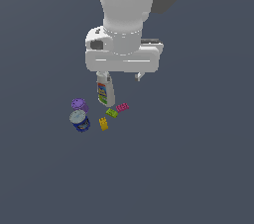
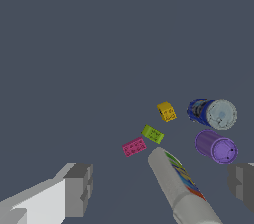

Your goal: Pick up a designated object from a clutter of objects.

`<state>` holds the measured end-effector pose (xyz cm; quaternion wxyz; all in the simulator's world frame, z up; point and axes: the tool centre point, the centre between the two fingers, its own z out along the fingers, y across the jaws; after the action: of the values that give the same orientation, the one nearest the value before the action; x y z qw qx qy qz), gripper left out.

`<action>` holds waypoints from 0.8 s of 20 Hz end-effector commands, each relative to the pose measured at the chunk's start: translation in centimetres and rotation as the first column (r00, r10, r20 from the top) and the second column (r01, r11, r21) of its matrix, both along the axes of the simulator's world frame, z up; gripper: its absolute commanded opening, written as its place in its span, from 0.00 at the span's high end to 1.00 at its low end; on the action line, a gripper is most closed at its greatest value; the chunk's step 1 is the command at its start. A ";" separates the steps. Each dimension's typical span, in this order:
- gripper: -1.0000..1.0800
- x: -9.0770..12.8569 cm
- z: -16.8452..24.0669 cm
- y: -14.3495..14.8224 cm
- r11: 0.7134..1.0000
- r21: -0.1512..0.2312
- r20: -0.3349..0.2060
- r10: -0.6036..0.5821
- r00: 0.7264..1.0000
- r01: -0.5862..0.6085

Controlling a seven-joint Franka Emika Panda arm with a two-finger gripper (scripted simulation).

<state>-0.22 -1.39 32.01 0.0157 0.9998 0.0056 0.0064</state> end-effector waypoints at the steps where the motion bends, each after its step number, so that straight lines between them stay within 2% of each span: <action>1: 0.04 0.0 0.0 0.0 1.000 0.000 0.000 0.000 1.000 0.000; 9: 0.04 -0.4 -1.1 -2.9 0.999 -0.020 -0.033 -0.032 0.999 0.031; 16: 0.04 -0.3 -1.3 -3.1 0.999 -0.019 -0.034 -0.032 0.999 0.031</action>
<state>-0.59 -4.39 30.79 0.0252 0.9996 -0.0101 -0.0107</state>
